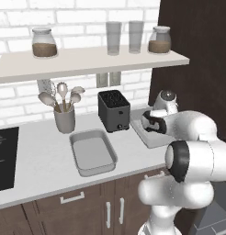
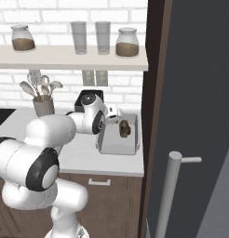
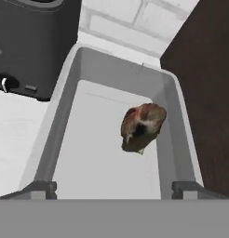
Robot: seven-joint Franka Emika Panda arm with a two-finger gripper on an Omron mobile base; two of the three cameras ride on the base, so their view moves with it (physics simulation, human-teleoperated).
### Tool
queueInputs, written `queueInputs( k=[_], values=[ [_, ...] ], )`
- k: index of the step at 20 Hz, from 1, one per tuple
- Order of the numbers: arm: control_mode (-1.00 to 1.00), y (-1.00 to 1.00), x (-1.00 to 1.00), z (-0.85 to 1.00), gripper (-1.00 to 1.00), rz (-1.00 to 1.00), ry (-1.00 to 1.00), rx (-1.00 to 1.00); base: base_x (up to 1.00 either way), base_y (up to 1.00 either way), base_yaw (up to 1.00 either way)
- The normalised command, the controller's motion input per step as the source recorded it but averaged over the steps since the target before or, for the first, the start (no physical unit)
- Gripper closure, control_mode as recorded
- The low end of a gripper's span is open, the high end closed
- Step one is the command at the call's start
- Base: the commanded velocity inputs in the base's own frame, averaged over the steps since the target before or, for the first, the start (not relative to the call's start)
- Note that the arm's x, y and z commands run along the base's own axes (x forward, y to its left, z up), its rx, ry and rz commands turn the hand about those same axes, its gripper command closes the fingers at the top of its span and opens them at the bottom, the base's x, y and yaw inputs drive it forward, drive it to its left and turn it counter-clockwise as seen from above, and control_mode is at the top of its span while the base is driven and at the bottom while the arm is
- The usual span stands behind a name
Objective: Place one avocado and one steak in each tupperware on the nearby counter, to pack two identical lunches.
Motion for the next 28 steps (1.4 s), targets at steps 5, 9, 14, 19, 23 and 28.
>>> queueInputs(
  k=[5,9,14,19,23,28],
  values=[
    [-1.00,0.84,-0.91,0.83,-1.00,-0.07,-0.12,-0.05,0.00,0.00,0.00],
    [-1.00,0.83,-0.97,0.55,-1.00,-0.25,-0.07,0.18,0.00,0.00,0.00],
    [-1.00,0.52,-1.00,0.49,-1.00,-0.19,-0.04,0.38,0.00,0.00,0.00],
    [-1.00,0.05,-1.00,0.55,-1.00,-0.01,-0.01,0.33,0.00,0.00,0.00],
    [-1.00,0.00,-0.94,0.60,-1.00,0.00,-0.10,0.14,0.00,0.00,0.00],
    [-1.00,0.00,-0.83,0.29,-1.00,0.02,-0.02,0.04,0.00,0.00,0.00]
  ],
)
